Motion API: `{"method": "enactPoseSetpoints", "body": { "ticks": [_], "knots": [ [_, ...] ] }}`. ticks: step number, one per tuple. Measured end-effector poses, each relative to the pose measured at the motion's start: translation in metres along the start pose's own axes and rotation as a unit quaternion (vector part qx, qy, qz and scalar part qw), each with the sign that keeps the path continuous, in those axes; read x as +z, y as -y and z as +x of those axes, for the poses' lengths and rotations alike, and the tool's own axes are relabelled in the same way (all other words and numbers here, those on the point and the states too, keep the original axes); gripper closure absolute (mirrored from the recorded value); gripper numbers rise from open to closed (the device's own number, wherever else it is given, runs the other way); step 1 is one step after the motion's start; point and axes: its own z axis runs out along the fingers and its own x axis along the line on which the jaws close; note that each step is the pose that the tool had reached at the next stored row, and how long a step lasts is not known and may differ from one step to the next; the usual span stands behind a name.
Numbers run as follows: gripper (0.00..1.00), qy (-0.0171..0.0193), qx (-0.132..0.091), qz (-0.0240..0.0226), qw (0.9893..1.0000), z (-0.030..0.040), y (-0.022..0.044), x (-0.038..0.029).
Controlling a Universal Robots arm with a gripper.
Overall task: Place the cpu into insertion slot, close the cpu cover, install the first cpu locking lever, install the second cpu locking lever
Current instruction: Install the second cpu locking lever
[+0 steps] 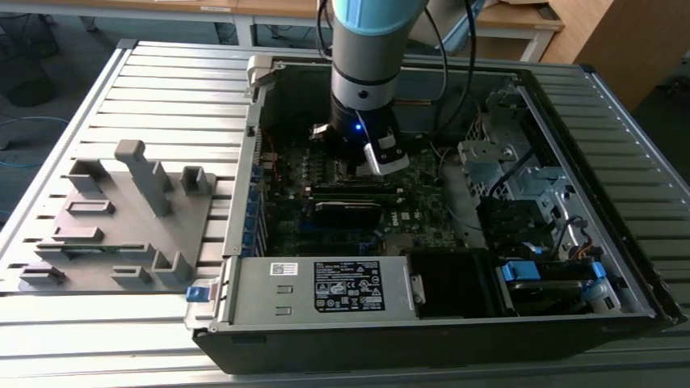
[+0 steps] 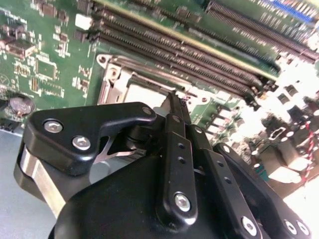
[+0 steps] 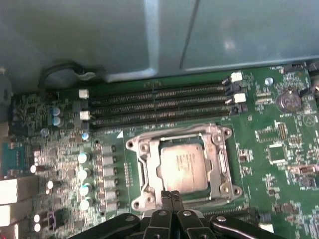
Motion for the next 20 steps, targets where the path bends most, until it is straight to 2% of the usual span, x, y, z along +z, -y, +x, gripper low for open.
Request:
{"method": "enactPoseSetpoints", "body": {
  "ticks": [4, 5, 7, 8, 10, 11, 13, 18, 20],
  "knots": [
    [0.9, 0.0001, 0.0, 0.0011, 1.0, 0.0012, -0.0099, 0.0019],
    [0.9, 0.0003, 0.0, 0.0025, 1.0, 0.0014, -0.0124, 0.0024],
    [0.9, 0.0011, 0.0, 0.0084, 1.0, 0.002, -0.0176, 0.0034],
    [0.9, 0.002, 0.0, 0.0142, 0.9999, 0.0023, -0.0205, 0.0039],
    [0.9, 0.0042, -0.001, 0.0299, 0.9995, 0.0027, -0.0245, 0.0046],
    [0.9, 0.0049, -0.001, 0.0352, 0.9994, 0.0028, -0.0261, 0.0049],
    [0.9, 0.0057, -0.001, 0.0413, 0.9991, 0.0008, -0.0292, 0.0056],
    [0.9, 0.0053, -0.001, 0.0425, 0.9991, -0.0084, -0.0319, 0.0062],
    [0.9, 0.0052, -0.001, 0.0427, 0.9991, -0.0095, -0.0323, 0.0062]
  ]
}}
